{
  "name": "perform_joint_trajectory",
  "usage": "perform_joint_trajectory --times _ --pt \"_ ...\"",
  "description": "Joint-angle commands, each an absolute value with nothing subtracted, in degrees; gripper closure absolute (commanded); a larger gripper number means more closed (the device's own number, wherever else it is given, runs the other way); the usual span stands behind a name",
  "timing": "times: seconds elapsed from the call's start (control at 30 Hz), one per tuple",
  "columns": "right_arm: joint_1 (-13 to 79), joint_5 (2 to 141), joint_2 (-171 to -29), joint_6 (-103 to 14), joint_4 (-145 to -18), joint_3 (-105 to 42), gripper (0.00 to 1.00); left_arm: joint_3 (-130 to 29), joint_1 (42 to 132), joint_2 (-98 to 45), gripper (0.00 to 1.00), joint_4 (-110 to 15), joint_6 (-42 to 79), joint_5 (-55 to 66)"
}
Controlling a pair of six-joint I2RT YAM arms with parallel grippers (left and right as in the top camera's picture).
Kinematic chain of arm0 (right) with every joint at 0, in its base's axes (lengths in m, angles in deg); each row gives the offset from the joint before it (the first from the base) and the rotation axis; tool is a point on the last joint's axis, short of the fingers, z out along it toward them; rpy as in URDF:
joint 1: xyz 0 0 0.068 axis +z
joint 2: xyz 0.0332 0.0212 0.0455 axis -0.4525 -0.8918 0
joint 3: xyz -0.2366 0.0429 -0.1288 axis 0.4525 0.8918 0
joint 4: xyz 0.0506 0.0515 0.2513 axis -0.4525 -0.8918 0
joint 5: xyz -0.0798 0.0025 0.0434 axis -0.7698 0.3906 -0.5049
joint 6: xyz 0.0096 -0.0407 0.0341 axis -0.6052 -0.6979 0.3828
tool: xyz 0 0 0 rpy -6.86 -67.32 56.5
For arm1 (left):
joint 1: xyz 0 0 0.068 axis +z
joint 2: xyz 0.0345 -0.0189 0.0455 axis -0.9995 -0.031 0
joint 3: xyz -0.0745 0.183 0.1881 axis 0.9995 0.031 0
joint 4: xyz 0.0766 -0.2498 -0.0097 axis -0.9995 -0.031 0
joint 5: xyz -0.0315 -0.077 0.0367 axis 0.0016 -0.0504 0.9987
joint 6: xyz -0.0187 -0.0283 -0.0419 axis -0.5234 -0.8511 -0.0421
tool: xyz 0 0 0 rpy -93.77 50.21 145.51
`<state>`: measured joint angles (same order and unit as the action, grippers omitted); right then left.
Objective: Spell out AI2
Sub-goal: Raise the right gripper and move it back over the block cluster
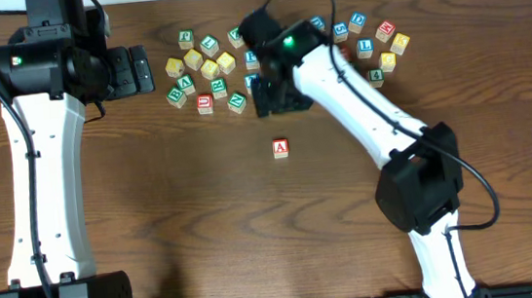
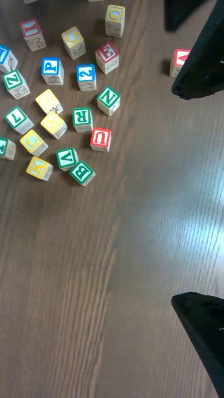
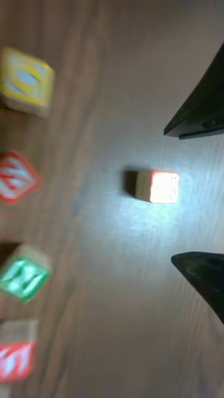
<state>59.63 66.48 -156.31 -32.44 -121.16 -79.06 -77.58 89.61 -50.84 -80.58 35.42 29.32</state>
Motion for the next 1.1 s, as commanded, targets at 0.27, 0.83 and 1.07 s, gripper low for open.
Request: perform_joint_trajectory --times 0.27,0.83,1.07 --pt "53.93 66.13 -156.18 -43.43 -119.74 -91.0 0.39 -77.55 89.74 -50.9 0.02 -80.78 36.17 29.24" --pt "53.56 66.2 -156.27 -45.64 -115.92 -95.92 0.34 -77.55 89.74 -50.9 0.02 -79.25 34.4 29.21" --pt "51.35 66.17 -156.29 -44.99 -117.6 -95.89 0.34 -77.55 89.74 -50.9 0.03 -79.2 34.44 29.24"
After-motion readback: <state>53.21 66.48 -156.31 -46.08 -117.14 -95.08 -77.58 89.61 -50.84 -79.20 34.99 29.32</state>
